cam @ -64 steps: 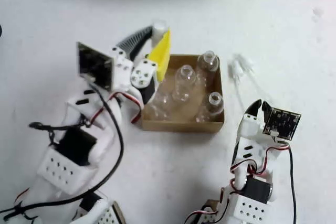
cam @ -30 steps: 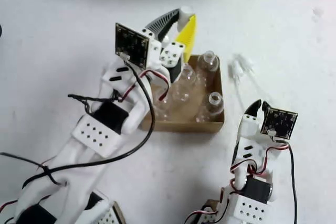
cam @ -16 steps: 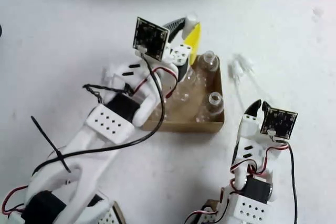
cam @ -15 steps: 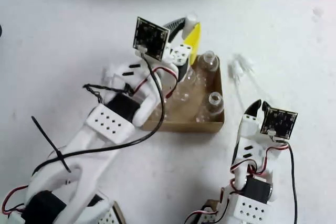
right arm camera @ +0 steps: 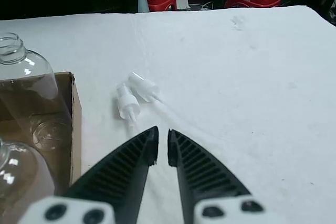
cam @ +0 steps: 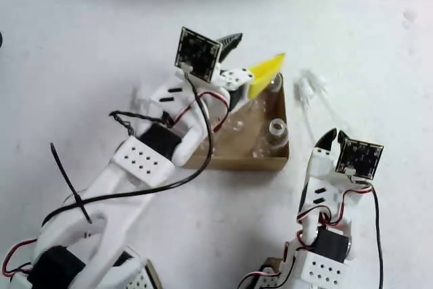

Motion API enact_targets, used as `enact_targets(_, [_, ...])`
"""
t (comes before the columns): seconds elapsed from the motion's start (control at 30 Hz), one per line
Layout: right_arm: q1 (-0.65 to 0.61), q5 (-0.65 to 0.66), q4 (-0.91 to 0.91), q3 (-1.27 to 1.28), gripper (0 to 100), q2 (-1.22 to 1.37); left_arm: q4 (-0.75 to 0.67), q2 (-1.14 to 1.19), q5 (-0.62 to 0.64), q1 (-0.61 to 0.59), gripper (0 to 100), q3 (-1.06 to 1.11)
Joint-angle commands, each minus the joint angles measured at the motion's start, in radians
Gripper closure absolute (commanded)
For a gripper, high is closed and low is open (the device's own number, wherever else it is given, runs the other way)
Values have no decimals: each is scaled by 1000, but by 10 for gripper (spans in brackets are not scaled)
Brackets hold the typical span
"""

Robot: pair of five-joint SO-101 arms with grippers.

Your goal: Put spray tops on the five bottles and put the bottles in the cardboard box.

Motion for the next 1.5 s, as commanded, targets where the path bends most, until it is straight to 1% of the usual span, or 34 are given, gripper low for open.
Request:
enact_targets(0.0, [-10,14,-25,6,981,-2,-28,-68,-5,8,775,-8])
enact_targets(0.1, [-10,14,-25,6,981,-2,-20,-163,-8,-2,784,-3])
enact_targets(0.2, [-10,14,-25,6,981,-2,86,-266,-5,-81,794,-14])
enact_targets(0.3, [-10,14,-25,6,981,-2,232,-340,-5,-193,813,-25])
enact_targets(0.37, [-10,14,-25,6,981,-2,301,-351,-5,-285,823,-25])
enact_targets(0.47, [-10,14,-24,6,981,-2,350,-346,-3,-435,832,-14])
enact_targets(0.53, [-12,12,-24,6,981,-2,381,-302,-3,-507,838,-14])
enact_targets(0.63, [-12,12,-22,6,981,-2,417,-157,-3,-570,838,-43])
enact_targets(0.73, [-12,12,-21,6,981,-2,470,48,-3,-588,838,-132])
enact_targets(0.9, [-12,14,-21,6,981,-2,667,395,3,-582,838,-397])
enact_targets(1.0, [-12,14,-21,6,981,-1,781,582,64,-587,838,-577])
enact_targets(1.1, [-12,14,-21,6,981,-1,859,754,91,-593,836,-740])
enact_targets(1.27, [-12,14,-21,6,981,-1,999,981,95,-605,835,-970])
enact_targets(1.47, [-30,14,-21,6,981,1,1145,1173,95,-619,837,-1183])
